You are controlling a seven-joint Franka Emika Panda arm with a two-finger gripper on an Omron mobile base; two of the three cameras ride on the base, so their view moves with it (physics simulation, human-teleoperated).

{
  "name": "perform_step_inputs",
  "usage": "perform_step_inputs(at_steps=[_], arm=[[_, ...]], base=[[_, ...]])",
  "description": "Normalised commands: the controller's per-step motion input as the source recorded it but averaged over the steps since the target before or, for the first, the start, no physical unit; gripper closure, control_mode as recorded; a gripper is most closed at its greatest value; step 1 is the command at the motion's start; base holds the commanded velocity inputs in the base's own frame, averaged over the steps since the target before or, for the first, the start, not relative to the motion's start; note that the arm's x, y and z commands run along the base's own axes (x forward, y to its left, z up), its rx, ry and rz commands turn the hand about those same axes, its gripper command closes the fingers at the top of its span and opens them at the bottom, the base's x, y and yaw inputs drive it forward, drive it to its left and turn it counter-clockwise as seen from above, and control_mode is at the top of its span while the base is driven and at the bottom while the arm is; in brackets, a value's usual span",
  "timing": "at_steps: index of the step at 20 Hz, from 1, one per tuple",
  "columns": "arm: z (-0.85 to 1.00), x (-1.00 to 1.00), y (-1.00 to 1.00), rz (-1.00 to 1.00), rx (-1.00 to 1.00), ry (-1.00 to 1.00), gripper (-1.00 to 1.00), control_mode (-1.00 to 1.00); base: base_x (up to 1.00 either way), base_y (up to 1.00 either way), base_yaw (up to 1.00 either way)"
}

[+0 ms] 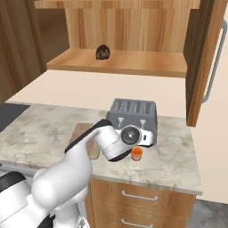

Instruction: Pick the bread, place it on the cutting board, pick the jam, place it on the counter, and close the cabinet.

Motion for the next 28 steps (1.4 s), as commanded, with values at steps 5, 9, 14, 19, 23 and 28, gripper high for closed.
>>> perform_step_inputs(at_steps=[5, 9, 14, 19, 23, 28], arm=[[0.31, -0.06, 0.17, 0.0, 0.0, 0.0, -1.0, -1.0], [0.36, -0.13, 0.21, 0.01, 0.0, 0.0, -1.0, -1.0], [0.38, -0.19, 0.31, 0.02, 0.0, 0.0, -1.0, -1.0], [0.32, -0.21, 0.3, 0.02, 0.0, 0.0, -1.0, -1.0], [0.3, -0.24, 0.29, 0.02, 0.0, 0.0, -1.0, -1.0], [0.31, -0.28, 0.28, 0.04, 0.0, 0.0, -1.0, -1.0]], base=[[0.0, 0.0, 0.0], [0.0, 0.0, 0.0], [0.0, 0.0, 0.0], [0.0, 0.0, 0.0], [0.0, 0.0, 0.0], [0.0, 0.0, 0.0]])
